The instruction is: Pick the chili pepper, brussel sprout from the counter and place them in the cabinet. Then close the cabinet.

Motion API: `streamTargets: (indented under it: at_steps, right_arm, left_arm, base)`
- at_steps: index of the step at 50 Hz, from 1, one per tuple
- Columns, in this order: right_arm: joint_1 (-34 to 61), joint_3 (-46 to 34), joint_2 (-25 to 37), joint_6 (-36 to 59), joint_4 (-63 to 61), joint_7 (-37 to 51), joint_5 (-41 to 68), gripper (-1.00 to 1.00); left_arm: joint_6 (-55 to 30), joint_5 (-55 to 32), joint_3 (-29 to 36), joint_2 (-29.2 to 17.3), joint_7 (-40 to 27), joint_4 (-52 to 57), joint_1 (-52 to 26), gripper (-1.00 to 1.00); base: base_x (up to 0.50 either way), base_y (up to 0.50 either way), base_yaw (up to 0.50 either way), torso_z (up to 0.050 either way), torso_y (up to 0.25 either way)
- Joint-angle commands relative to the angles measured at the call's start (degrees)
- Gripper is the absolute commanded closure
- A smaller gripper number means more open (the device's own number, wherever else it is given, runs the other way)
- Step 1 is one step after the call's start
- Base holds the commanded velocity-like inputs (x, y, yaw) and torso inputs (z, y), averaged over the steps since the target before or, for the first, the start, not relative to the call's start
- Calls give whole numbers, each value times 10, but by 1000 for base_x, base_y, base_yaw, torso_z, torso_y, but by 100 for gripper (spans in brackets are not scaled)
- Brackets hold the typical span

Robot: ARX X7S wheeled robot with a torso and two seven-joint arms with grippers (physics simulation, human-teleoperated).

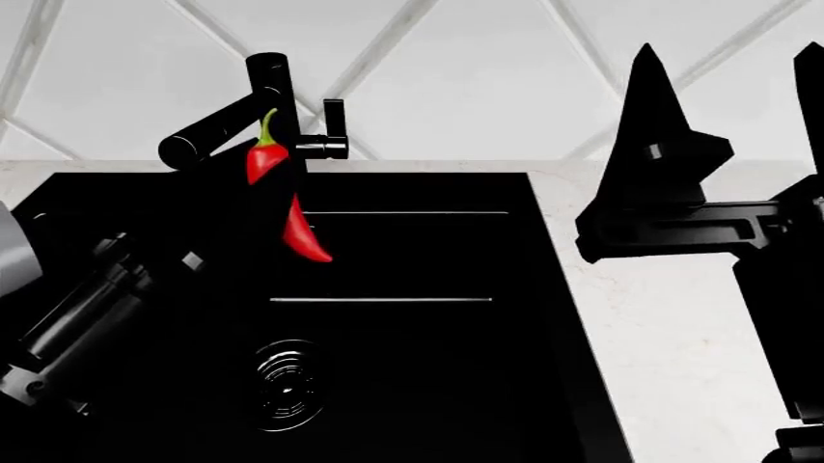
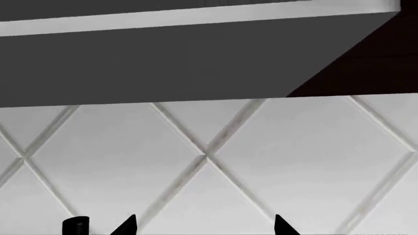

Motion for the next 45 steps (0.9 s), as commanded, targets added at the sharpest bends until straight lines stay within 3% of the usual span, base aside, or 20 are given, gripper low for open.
streamTargets:
  at_steps: [1,16,34,45]
  right_arm:
    - [1,-16,42,-42,-12,17,18,-100]
    - [-11,-12,42,-46,-22,-3,-1,-100]
    - [-19,-11,48,-56,-25,-17,-8,-100]
    - [-32,-6,33,-47,-26,-40,-29,-100]
  left_arm:
    - [-1,-7,5,1,-6,-4,-10,100]
    - [-3,-42,2,-8,-34,-1,-62,100]
    - [1,-132,-10,-36,-113,22,-236,100]
    - [-15,-192,27,-44,-180,32,-406,100]
  base:
    - [0,0,0,0,0]
    - [0,0,0,0,0]
    - [0,0,0,0,0]
    - [0,0,0,0,0]
